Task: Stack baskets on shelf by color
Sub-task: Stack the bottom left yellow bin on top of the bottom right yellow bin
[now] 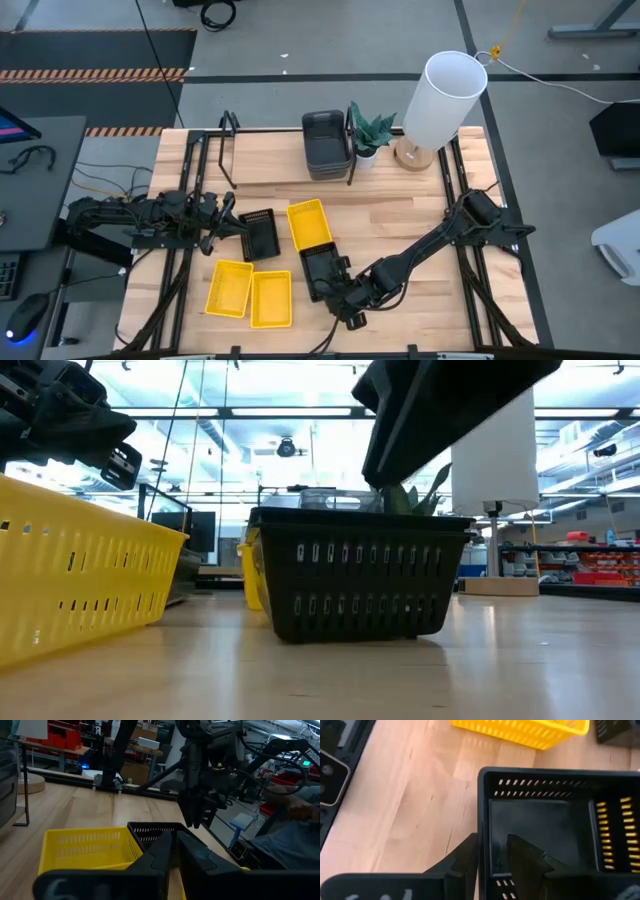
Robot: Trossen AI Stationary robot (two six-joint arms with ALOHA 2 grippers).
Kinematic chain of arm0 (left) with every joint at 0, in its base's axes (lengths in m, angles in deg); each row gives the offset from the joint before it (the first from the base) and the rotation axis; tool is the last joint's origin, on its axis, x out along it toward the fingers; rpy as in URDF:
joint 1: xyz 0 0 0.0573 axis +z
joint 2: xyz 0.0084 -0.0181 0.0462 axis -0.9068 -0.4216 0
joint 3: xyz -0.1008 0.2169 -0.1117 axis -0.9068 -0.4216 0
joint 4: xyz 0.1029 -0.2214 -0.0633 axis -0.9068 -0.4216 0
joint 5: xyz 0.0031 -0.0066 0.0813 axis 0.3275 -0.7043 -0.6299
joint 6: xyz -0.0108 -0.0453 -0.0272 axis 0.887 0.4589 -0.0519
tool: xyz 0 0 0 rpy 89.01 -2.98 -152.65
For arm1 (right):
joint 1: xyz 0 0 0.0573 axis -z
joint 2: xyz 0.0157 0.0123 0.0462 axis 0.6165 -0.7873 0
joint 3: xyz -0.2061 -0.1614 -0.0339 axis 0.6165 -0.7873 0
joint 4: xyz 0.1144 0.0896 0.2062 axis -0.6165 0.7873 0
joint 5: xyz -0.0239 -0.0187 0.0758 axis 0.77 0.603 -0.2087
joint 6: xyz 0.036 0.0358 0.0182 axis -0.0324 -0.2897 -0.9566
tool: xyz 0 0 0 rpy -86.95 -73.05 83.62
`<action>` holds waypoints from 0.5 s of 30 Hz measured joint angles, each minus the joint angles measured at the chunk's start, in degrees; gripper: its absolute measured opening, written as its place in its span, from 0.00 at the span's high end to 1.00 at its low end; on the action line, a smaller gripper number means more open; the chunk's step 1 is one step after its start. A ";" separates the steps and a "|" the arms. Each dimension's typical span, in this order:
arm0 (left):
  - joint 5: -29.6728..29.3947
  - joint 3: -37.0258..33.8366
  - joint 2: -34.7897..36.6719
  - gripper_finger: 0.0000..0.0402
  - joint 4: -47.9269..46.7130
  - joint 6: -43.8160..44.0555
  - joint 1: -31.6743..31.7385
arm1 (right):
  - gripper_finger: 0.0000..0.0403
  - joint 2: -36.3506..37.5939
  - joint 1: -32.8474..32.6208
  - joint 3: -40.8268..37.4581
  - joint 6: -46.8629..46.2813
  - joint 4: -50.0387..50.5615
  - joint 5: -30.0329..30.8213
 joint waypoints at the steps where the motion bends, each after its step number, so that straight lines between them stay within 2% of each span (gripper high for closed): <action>1: 0.00 0.01 0.00 0.90 -0.02 0.01 0.00 | 0.73 0.19 0.08 0.00 0.38 -0.25 -0.11; 15: 0.00 0.01 0.00 0.92 -0.01 0.00 0.01 | 0.73 0.69 1.03 9.48 7.59 7.18 -0.59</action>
